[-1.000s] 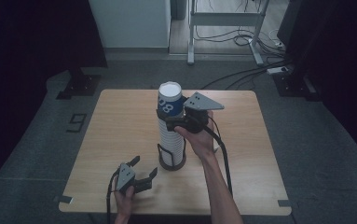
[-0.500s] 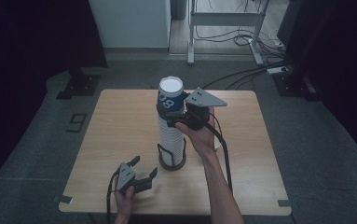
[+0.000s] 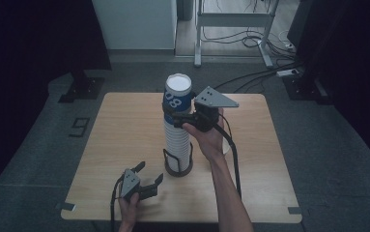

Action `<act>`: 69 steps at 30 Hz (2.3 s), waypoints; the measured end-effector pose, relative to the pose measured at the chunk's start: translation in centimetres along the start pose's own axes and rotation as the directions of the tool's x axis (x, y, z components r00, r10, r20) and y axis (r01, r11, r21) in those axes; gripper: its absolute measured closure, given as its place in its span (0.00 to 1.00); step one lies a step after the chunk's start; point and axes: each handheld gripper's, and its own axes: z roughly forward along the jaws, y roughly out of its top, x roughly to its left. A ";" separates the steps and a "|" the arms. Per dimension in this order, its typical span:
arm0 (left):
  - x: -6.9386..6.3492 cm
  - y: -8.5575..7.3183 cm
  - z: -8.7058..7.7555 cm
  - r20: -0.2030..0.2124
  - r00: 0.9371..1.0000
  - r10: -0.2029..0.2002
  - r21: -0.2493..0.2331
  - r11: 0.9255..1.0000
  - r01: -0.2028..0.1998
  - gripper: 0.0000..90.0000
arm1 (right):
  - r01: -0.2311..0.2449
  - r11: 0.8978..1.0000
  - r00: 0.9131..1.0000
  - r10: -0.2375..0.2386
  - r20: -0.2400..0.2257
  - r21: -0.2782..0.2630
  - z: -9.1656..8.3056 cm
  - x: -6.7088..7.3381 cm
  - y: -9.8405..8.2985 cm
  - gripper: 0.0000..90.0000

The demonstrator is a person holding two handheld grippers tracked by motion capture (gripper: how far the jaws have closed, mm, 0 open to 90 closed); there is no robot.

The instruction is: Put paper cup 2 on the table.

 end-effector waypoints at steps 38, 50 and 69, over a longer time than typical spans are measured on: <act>-0.1 0.1 0.1 0.002 1.000 0.007 0.011 1.000 -0.007 0.16 | -0.035 0.989 0.999 0.036 0.000 -0.141 -1.5 -0.1 3.7 0.24; -0.1 0.1 0.1 0.004 1.000 0.014 0.011 1.000 -0.014 0.16 | -0.029 0.989 0.998 0.037 0.052 -0.146 -3.7 -0.6 3.9 0.25; 0.1 0.1 0.1 0.017 1.000 0.003 0.013 1.000 -0.004 0.16 | -0.083 0.989 0.986 0.100 0.132 -0.126 -8.6 -2.6 1.2 0.25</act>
